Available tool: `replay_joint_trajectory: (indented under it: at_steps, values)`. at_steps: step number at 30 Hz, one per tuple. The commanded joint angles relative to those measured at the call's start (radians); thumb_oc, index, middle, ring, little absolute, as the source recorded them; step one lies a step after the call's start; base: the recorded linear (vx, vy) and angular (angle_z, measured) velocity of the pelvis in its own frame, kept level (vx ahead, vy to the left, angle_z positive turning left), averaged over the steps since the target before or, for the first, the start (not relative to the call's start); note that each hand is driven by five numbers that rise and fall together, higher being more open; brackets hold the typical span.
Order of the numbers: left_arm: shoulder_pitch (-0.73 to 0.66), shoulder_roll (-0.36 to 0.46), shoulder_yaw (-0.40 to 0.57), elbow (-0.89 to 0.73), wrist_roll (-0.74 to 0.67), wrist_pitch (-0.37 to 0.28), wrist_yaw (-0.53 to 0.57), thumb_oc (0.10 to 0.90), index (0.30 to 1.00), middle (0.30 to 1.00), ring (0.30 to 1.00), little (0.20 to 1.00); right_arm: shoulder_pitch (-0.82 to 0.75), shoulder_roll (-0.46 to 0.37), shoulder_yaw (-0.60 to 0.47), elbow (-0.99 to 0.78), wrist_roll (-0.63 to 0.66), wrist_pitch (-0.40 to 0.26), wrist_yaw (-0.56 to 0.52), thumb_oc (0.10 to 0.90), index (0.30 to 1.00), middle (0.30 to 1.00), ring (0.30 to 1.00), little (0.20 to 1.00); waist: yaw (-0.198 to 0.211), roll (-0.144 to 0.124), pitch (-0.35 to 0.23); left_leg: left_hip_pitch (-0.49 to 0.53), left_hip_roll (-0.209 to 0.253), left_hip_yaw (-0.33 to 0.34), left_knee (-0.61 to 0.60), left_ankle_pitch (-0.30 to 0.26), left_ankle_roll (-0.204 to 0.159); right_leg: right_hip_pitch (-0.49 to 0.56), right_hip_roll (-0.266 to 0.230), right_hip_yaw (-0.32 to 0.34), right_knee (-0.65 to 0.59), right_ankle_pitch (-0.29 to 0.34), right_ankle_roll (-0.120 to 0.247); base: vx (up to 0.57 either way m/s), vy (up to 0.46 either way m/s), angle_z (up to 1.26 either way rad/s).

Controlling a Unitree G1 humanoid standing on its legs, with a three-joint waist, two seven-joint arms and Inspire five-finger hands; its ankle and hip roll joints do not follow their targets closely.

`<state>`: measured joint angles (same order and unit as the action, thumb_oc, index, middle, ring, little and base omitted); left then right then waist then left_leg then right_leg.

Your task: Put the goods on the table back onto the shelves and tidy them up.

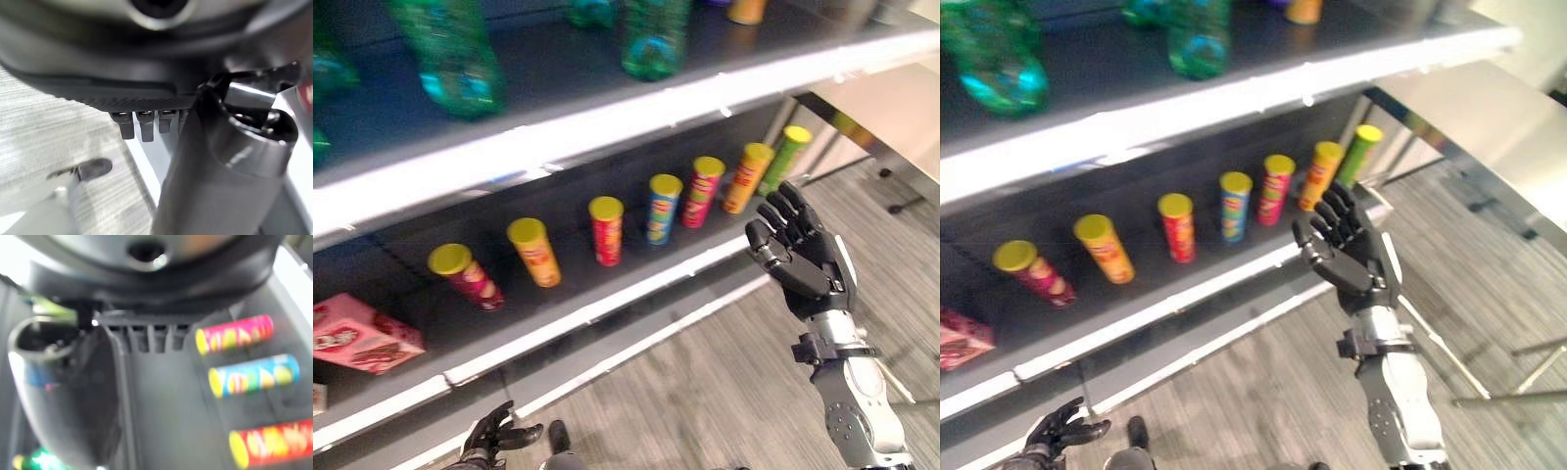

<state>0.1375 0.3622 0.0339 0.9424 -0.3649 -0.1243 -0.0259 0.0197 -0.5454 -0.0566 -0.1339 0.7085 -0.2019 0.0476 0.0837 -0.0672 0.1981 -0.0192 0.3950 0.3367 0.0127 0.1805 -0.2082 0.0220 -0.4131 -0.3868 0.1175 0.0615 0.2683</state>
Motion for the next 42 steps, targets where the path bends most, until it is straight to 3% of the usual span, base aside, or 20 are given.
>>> replay_joint_trajectory:
  at_steps: [1, 4, 5, 9, 10, 12, 13, 14, 16, 20, 24, 27, 28, 29, 31, 34, 35, 37, 39, 42]
  values:
    - [-0.036, 0.03, -0.004, -0.089, -0.053, -0.057, -0.027, 0.8, 0.9, 0.9, 0.9, 0.9, -0.075, -0.075, -0.121, -0.134, 0.024, -0.107, -0.025, 0.8, 0.9, 0.9, 0.9, 0.9, -0.022, -0.033, -0.078, -0.018, 0.047, -0.008, -0.016, -0.02, -0.013, 0.027, 0.049, 0.019, -0.05, -0.037, -0.009, -0.06, -0.525, -0.7]
    - [-0.047, 0.023, -0.013, -0.117, -0.072, -0.05, -0.021, 0.8, 0.9, 0.9, 0.9, 0.9, -0.066, -0.13, -0.165, -0.13, 0.022, -0.142, -0.049, 0.8, 0.9, 0.9, 0.9, 0.9, -0.04, -0.008, -0.052, -0.057, 0.152, 0.007, 0.018, 0.168, -0.041, 0.054, 0.174, -0.029, -0.063, -0.114, -0.078, -0.19, -0.547, -0.11]
    - [-0.044, 0.022, -0.012, -0.126, -0.076, -0.052, -0.019, 0.8, 0.9, 0.9, 0.9, 0.9, -0.084, -0.138, -0.147, -0.123, 0.023, -0.143, -0.055, 0.8, 0.9, 0.9, 0.9, 0.9, -0.037, -0.014, -0.042, -0.061, 0.133, -0.013, 0.046, 0.143, -0.016, 0.049, 0.2, -0.016, -0.07, -0.124, -0.093, -0.19, -0.504, 0.02]
    - [0.017, -0.01, 0.012, -0.158, -0.097, -0.058, -0.022, 0.8, 0.9, 0.9, 0.9, 0.9, -0.162, -0.182, -0.075, -0.054, -0.042, -0.131, -0.074, 0.8, 0.9, 0.9, 0.9, 0.9, 0.007, -0.063, -0.03, -0.054, -0.066, -0.199, 0.122, -0.091, 0.078, 0.047, 0.266, 0.064, -0.122, -0.108, -0.129, -0.07, -0.418, -0.76]
    - [0.016, -0.01, 0.013, -0.158, -0.097, -0.058, -0.022, 0.8, 0.9, 0.9, 0.9, 0.9, -0.165, -0.183, -0.073, -0.052, -0.042, -0.132, -0.075, 0.8, 0.9, 0.9, 0.9, 0.9, 0.006, -0.064, -0.03, -0.057, -0.068, -0.199, 0.124, -0.09, 0.08, 0.045, 0.265, 0.064, -0.124, -0.106, -0.128, 0.0, -0.263, -1.48]
    - [0.037, -0.027, 0.012, -0.144, -0.089, -0.054, -0.031, 0.8, 0.9, 0.9, 0.9, 0.9, -0.2, -0.199, -0.057, -0.034, -0.088, -0.112, -0.083, 0.8, 0.9, 0.9, 0.9, 0.9, 0.024, -0.061, -0.027, -0.075, -0.155, -0.247, 0.138, -0.138, 0.107, 0.056, 0.305, 0.097, -0.152, -0.106, -0.141, 0.04, -0.241, -0.86]
    - [0.039, -0.04, -0.003, -0.11, -0.063, -0.052, -0.039, 0.8, 0.9, 0.9, 0.9, 0.9, -0.231, -0.207, -0.054, -0.017, -0.149, -0.114, -0.106, 0.8, 0.9, 0.9, 0.9, 0.9, 0.047, -0.05, -0.023, -0.115, -0.27, -0.317, 0.123, -0.148, 0.127, 0.066, 0.335, 0.131, -0.165, -0.105, -0.152, 0.06, -0.185, -0.28]
    - [0.038, -0.04, -0.003, -0.11, -0.063, -0.052, -0.039, 0.8, 0.9, 0.9, 0.9, 0.9, -0.231, -0.207, -0.054, -0.017, -0.149, -0.114, -0.106, 0.8, 0.9, 0.9, 0.9, 0.9, 0.044, -0.051, -0.025, -0.119, -0.271, -0.319, 0.121, -0.144, 0.128, 0.062, 0.334, 0.129, -0.165, -0.104, -0.151, 0.13, -0.244, -0.46]
    - [0.034, -0.057, -0.02, -0.09, -0.051, -0.054, -0.041, 0.8, 0.9, 0.9, 0.9, 0.9, -0.31, -0.233, -0.018, 0.04, -0.263, -0.103, -0.173, 0.8, 0.9, 0.9, 0.9, 0.9, 0.092, -0.011, -0.015, -0.206, -0.405, -0.343, 0.044, -0.057, 0.13, 0.096, 0.406, 0.174, -0.177, -0.113, -0.166, 0.17, -0.241, -1.0]
    - [0.035, -0.073, -0.012, -0.062, -0.067, -0.06, -0.029, 0.8, 0.9, 0.9, 0.9, 0.9, -0.455, -0.211, 0.081, 0.106, -0.332, -0.09, -0.225, 0.8, 0.9, 0.9, 0.9, 0.9, 0.156, 0.03, -0.013, -0.237, -0.439, -0.307, -0.021, -0.002, 0.11, 0.138, 0.464, 0.246, -0.175, -0.143, -0.181, 0.15, -0.094, -1.21]
    - [0.055, -0.078, 0.004, -0.05, -0.075, -0.061, -0.024, 0.8, 0.9, 0.9, 0.9, 0.9, -0.505, -0.171, 0.128, 0.145, -0.359, -0.076, -0.234, 0.8, 0.9, 0.9, 0.9, 0.9, 0.187, 0.03, -0.026, -0.183, -0.425, -0.301, -0.033, 0.011, 0.131, 0.187, 0.464, 0.303, -0.164, -0.179, -0.192, 0.23, -0.013, -0.69]
    - [0.048, -0.07, 0.0, -0.04, -0.073, -0.054, -0.022, 0.8, 0.9, 0.9, 0.9, 0.9, -0.482, -0.155, 0.118, 0.151, -0.403, -0.059, -0.233, 0.8, 0.9, 0.9, 0.9, 0.9, 0.187, 0.001, -0.059, -0.129, -0.423, -0.292, -0.002, -0.036, 0.192, 0.21, 0.442, 0.316, -0.028, -0.247, -0.19, 0.43, -0.022, -0.9]
    - [0.045, -0.065, -0.004, -0.041, -0.073, -0.054, -0.021, 0.8, 0.9, 0.9, 0.9, 0.9, -0.464, -0.15, 0.106, 0.144, -0.415, -0.052, -0.236, 0.8, 0.9, 0.9, 0.9, 0.9, 0.184, -0.006, -0.061, -0.114, -0.43, -0.298, 0.004, -0.05, 0.207, 0.195, 0.439, 0.304, 0.05, -0.255, -0.174, 0.36, -0.057, -0.45]
    - [-0.003, -0.051, -0.043, -0.067, -0.073, -0.048, -0.018, 0.8, 0.9, 0.9, 0.9, 0.9, -0.417, -0.145, 0.052, 0.122, -0.462, -0.042, -0.25, 0.8, 0.9, 0.9, 0.9, 0.9, 0.125, -0.002, -0.027, -0.054, -0.442, -0.345, 0.031, -0.101, 0.252, 0.02, 0.41, 0.315, 0.45, -0.08, -0.059, 0.22, -0.061, -0.06]
    - [-0.018, -0.039, -0.065, -0.099, -0.07, -0.046, -0.007, 0.8, 0.9, 0.9, 0.9, 0.9, -0.415, -0.131, 0.028, 0.121, -0.477, -0.051, -0.275, 0.8, 0.9, 0.9, 0.9, 0.9, 0.098, 0.014, -0.018, -0.028, -0.433, -0.377, 0.02, -0.113, 0.262, -0.07, 0.353, 0.304, 0.586, -0.06, -0.041, 0.14, -0.1, 0.66]
    - [-0.027, -0.034, -0.064, -0.127, -0.086, -0.048, -0.006, 0.8, 0.9, 0.9, 0.9, 0.9, -0.403, -0.129, 0.017, 0.118, -0.478, -0.05, -0.275, 0.8, 0.9, 0.9, 0.9, 0.9, 0.092, 0.028, -0.015, 0.0, -0.412, -0.409, 0.006, -0.138, 0.247, -0.083, 0.241, 0.258, 0.504, -0.107, -0.085, 0.15, -0.158, 0.63]
    - [-0.029, -0.028, -0.069, -0.15, -0.096, -0.054, -0.003, 0.8, 0.9, 0.9, 0.9, 0.9, -0.415, -0.147, 0.012, 0.11, -0.468, -0.05, -0.276, 0.8, 0.9, 0.9, 0.9, 0.9, 0.094, 0.034, -0.023, 0.008, -0.39, -0.431, -0.002, -0.167, 0.217, -0.081, 0.137, 0.214, 0.334, -0.111, -0.109, 0.29, -0.394, 0.5]
    - [-0.025, -0.029, -0.075, -0.143, -0.09, -0.061, -0.005, 0.8, 0.9, 0.9, 0.9, 0.9, -0.441, -0.166, 0.02, 0.127, -0.463, -0.049, -0.279, 0.8, 0.9, 0.9, 0.9, 0.9, 0.088, 0.02, -0.031, 0.029, -0.372, -0.449, -0.01, -0.206, 0.187, -0.062, 0.075, 0.178, 0.04, -0.031, -0.085, 0.31, -0.452, 0.49]
    - [-0.01, -0.028, -0.068, -0.153, -0.088, -0.063, -0.005, 0.8, 0.9, 0.9, 0.9, 0.9, -0.438, -0.187, 0.004, 0.133, -0.481, -0.036, -0.296, 0.8, 0.9, 0.9, 0.9, 0.9, 0.073, -0.01, -0.04, 0.089, -0.333, -0.449, -0.038, -0.236, 0.146, -0.06, 0.072, 0.184, -0.183, 0.083, -0.028, 0.39, -0.549, -0.08]
    - [0.004, -0.037, -0.055, -0.142, -0.086, -0.071, -0.008, 0.8, 0.9, 0.9, 0.9, 0.9, -0.393, -0.177, -0.053, 0.104, -0.49, -0.046, -0.304, 0.8, 0.9, 0.9, 0.9, 0.9, 0.053, -0.044, -0.059, 0.113, -0.263, -0.448, -0.029, -0.237, 0.1, -0.049, 0.117, 0.22, -0.162, 0.1, -0.023, 0.26, -0.438, 0.49]
